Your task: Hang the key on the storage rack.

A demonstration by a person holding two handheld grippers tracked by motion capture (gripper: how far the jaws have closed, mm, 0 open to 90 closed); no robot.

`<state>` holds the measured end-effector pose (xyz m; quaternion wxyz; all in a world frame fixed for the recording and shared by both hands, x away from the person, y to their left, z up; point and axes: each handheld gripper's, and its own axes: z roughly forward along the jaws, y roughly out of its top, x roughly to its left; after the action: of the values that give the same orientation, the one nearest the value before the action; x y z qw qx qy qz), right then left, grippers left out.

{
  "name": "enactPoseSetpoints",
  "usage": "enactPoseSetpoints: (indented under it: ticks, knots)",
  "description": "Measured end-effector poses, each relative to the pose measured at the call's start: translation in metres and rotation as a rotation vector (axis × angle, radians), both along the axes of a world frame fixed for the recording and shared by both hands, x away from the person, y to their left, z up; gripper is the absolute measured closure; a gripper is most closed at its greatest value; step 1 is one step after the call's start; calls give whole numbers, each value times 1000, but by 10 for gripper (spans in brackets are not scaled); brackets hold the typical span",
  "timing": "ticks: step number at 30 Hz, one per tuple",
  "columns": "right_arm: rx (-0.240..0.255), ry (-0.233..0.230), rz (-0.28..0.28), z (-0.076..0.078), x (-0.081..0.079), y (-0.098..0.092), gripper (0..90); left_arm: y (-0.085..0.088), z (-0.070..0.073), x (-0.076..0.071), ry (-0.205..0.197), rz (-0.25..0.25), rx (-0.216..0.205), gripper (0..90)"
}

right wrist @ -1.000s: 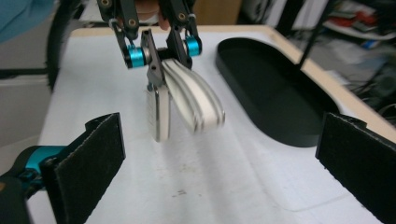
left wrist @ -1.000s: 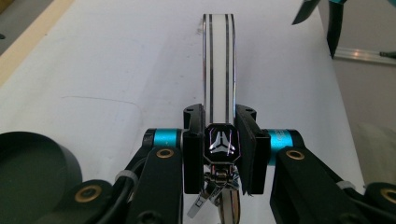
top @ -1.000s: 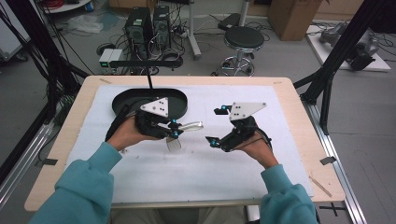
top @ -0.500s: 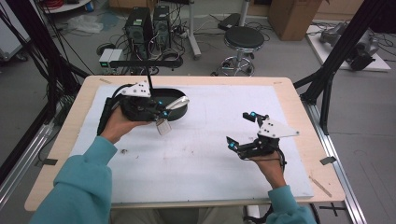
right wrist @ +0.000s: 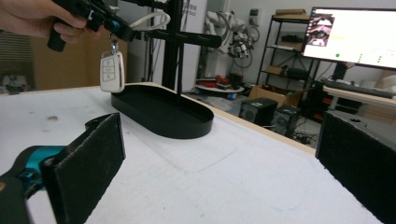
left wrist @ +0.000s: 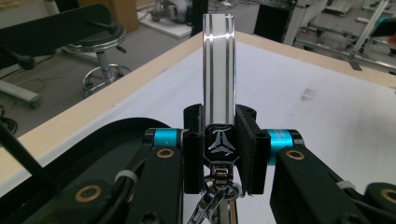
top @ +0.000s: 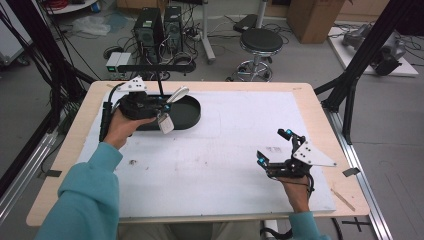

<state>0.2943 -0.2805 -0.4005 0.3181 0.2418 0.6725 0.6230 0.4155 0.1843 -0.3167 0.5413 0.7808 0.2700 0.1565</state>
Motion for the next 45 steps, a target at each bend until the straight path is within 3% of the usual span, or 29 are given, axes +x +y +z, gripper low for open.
enactPoseSetpoints:
  ticks: [4,13,22,30,36,45]
  knots:
    - [-6,-15,-45,-10,-5,-5,6,5,-1,6,-6,52,-7,742]
    - [19,-32,-85,-32,-13,-13,7,14,-1,22,10,141,-11,742]
    - [43,-56,-105,-41,-15,-16,6,16,2,35,13,182,-4,742]
    - [48,-33,-104,-49,-11,-16,7,22,-5,48,32,219,-18,742]
    - [35,-31,-108,-51,-11,-15,7,22,-6,55,23,233,-4,742]
    - [72,-15,-111,-54,-10,-18,7,27,-11,63,35,264,-3,742]
